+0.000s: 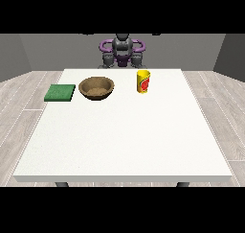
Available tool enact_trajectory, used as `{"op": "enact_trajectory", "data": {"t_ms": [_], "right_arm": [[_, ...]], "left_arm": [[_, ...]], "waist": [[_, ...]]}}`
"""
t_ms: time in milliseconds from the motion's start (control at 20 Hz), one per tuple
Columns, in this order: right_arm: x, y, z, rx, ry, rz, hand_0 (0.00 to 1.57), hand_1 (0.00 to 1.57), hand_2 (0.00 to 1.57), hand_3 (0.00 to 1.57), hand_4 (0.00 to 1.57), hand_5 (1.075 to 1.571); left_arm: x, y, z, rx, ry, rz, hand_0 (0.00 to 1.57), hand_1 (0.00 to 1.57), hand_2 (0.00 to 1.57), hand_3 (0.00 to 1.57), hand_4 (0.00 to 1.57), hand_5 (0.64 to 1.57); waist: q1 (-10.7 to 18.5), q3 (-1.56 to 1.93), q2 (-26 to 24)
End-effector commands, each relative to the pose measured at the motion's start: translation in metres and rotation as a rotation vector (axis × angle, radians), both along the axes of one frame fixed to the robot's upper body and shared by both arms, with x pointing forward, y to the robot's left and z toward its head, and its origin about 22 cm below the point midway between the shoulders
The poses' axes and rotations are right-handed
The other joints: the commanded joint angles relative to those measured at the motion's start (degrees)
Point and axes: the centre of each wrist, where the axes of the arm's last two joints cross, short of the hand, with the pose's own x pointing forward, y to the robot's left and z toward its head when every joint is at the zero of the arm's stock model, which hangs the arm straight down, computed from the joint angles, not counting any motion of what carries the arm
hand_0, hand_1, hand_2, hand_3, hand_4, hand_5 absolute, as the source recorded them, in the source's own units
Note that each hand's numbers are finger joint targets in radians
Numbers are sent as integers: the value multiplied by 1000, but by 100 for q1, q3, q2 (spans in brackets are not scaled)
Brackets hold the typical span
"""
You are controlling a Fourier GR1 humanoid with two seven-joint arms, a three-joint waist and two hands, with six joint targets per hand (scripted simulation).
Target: Pick the cup and pour the ball into the bowl, then pick the bowl and place it on the pad
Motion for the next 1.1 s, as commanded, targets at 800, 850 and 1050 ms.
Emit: {"op": "enact_trajectory", "data": {"t_ms": [800, 850, 1050], "right_arm": [[-11, -39, 11, 75, -352, 13, 0, 0, 0, 0, 361, 1571], [-12, -35, 8, 76, -358, 43, 0, 0, 0, 0, 346, 1571], [-3, -33, 3, 66, -370, 31, 0, 0, 0, 0, 303, 1571]], "left_arm": [[10, -46, -13, 52, -387, 28, 0, 0, 0, 0, 0, 1511], [15, -46, -18, 86, -395, 35, 0, 0, 0, 0, 0, 1504], [28, -42, -42, 93, -435, 29, 0, 0, 0, 0, 0, 1495]], "waist": [[-303, 1, 2394], [-351, 1, 2418], [-325, -2, 2655]]}}
